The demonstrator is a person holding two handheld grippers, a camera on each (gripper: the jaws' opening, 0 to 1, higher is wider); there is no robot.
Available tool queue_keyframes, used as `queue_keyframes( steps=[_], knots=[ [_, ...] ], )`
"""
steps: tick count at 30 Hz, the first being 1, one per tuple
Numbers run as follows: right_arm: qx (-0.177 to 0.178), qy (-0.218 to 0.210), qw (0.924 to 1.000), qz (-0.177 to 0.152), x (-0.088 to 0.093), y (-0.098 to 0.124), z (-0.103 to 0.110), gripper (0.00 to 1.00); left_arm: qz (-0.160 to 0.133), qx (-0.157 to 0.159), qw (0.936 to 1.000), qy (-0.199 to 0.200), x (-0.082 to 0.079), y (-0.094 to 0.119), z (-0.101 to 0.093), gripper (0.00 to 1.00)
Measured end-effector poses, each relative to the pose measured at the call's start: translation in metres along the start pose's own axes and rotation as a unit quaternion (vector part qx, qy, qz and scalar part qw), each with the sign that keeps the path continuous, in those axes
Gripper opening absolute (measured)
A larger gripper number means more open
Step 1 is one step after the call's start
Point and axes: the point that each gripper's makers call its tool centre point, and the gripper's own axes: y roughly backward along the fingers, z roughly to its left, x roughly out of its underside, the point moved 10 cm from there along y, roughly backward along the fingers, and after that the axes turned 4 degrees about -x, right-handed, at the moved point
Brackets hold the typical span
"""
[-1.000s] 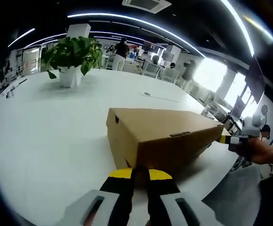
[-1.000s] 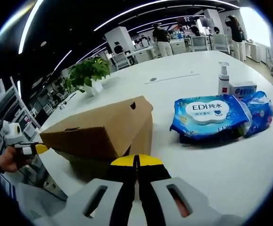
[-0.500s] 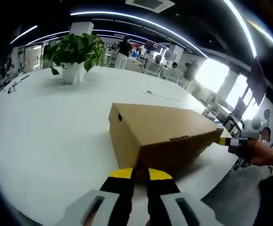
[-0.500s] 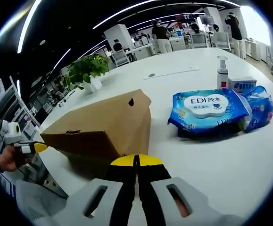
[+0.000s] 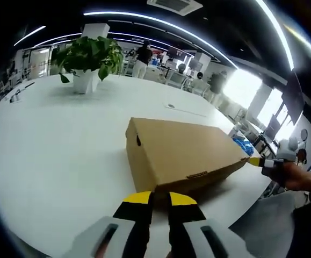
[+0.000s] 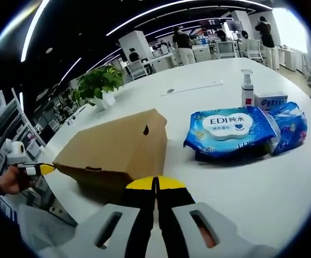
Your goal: Operate the shoe box by opening the lid, removing the specified soft item, and placing it in the target area until the item is outside and the box remains undamaged.
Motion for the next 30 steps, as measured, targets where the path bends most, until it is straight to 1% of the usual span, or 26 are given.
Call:
queue_keyframes(
  steps=[5,10,13,16,19,21,22,24,25,26,27,29,30],
  knots=[
    [-0.004,0.002,1.0000,-0.008,-0.008,0.001,0.002,0.00,-0.003,0.005,1.0000,0.003,-0.002,0.002,-0.001,0.11],
    [-0.011,-0.002,0.9998,-0.017,-0.014,0.002,0.004,0.00,-0.014,0.010,0.9997,0.019,-0.005,0.009,-0.001,0.12],
    [-0.018,-0.004,0.9996,-0.021,-0.016,0.002,0.007,0.01,-0.030,0.018,0.9984,0.043,-0.009,0.012,-0.001,0.14],
    [-0.025,-0.009,0.9994,-0.023,-0.017,0.001,0.010,0.01,-0.042,0.016,0.9971,0.061,-0.014,0.013,0.000,0.17],
    [-0.036,-0.013,0.9988,-0.029,-0.019,0.000,0.012,0.07,-0.048,0.014,0.9966,0.065,-0.019,0.009,0.002,0.22],
    [-0.046,-0.017,0.9982,-0.033,-0.019,-0.002,0.014,0.13,-0.050,0.010,0.9968,0.062,-0.022,0.004,0.002,0.25],
    [-0.054,-0.021,0.9979,-0.028,-0.019,-0.004,0.015,0.16,-0.051,0.011,0.9965,0.066,-0.023,0.002,0.002,0.27],
    [-0.059,-0.019,0.9978,-0.023,-0.017,-0.008,0.016,0.23,-0.056,0.017,0.9942,0.091,-0.025,-0.002,0.003,0.28],
    [-0.061,-0.021,0.9977,-0.019,-0.016,-0.010,0.016,0.26,-0.055,0.016,0.9944,0.089,-0.026,-0.006,0.004,0.28],
    [-0.063,-0.025,0.9976,-0.015,-0.015,-0.012,0.016,0.30,-0.052,0.016,0.9947,0.087,-0.025,-0.008,0.003,0.28],
    [-0.062,-0.029,0.9975,-0.014,-0.014,-0.013,0.017,0.32,-0.042,0.017,0.9955,0.084,-0.024,-0.012,0.002,0.28],
    [-0.063,-0.034,0.9974,-0.012,-0.012,-0.014,0.017,0.32,-0.033,0.019,0.9960,0.081,-0.022,-0.016,0.000,0.28],
    [-0.062,-0.038,0.9973,-0.009,-0.010,-0.016,0.017,0.32,-0.019,0.021,0.9968,0.075,-0.019,-0.020,-0.001,0.28]
  ],
)
